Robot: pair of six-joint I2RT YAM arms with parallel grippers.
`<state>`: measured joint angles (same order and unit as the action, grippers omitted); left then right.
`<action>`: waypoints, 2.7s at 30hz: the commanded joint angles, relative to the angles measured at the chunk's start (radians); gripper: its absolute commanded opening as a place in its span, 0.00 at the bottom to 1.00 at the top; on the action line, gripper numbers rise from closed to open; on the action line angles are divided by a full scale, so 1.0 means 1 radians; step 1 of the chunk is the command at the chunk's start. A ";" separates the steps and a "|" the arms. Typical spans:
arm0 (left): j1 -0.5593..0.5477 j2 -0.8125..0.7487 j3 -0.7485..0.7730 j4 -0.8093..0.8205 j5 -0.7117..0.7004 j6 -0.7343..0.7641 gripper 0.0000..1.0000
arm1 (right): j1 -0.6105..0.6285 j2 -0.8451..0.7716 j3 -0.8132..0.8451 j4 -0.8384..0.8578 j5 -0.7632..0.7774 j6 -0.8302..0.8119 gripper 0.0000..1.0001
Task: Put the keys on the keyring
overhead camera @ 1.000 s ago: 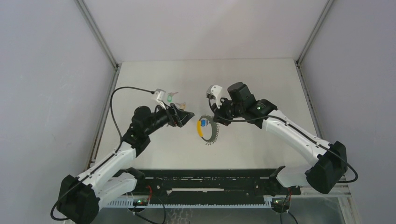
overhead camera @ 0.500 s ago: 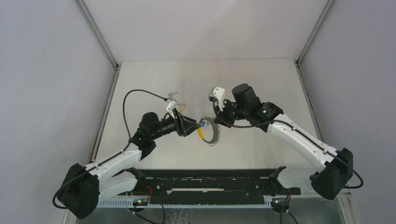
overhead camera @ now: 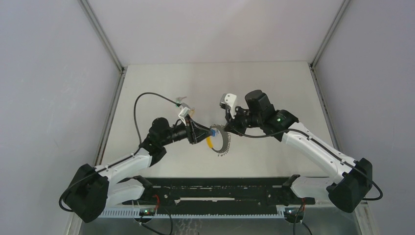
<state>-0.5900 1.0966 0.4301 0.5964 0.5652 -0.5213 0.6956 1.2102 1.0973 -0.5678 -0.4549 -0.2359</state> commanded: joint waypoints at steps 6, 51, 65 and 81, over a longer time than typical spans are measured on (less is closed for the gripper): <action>-0.028 0.034 0.001 0.156 0.077 0.032 0.06 | 0.003 -0.032 -0.008 0.103 -0.035 0.020 0.00; -0.028 -0.008 -0.056 0.574 0.105 0.032 0.01 | -0.168 -0.121 -0.195 0.360 -0.535 0.116 0.13; -0.027 -0.350 -0.248 0.232 -0.285 0.115 0.58 | 0.068 -0.177 -0.036 -0.120 0.064 -0.246 0.00; -0.027 -0.716 -0.396 -0.093 -0.602 -0.021 0.76 | 0.460 0.163 -0.010 -0.246 1.131 -0.444 0.00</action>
<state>-0.6189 0.3981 0.0467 0.5529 0.0242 -0.4969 1.1809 1.3319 1.0760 -0.7544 0.3504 -0.6403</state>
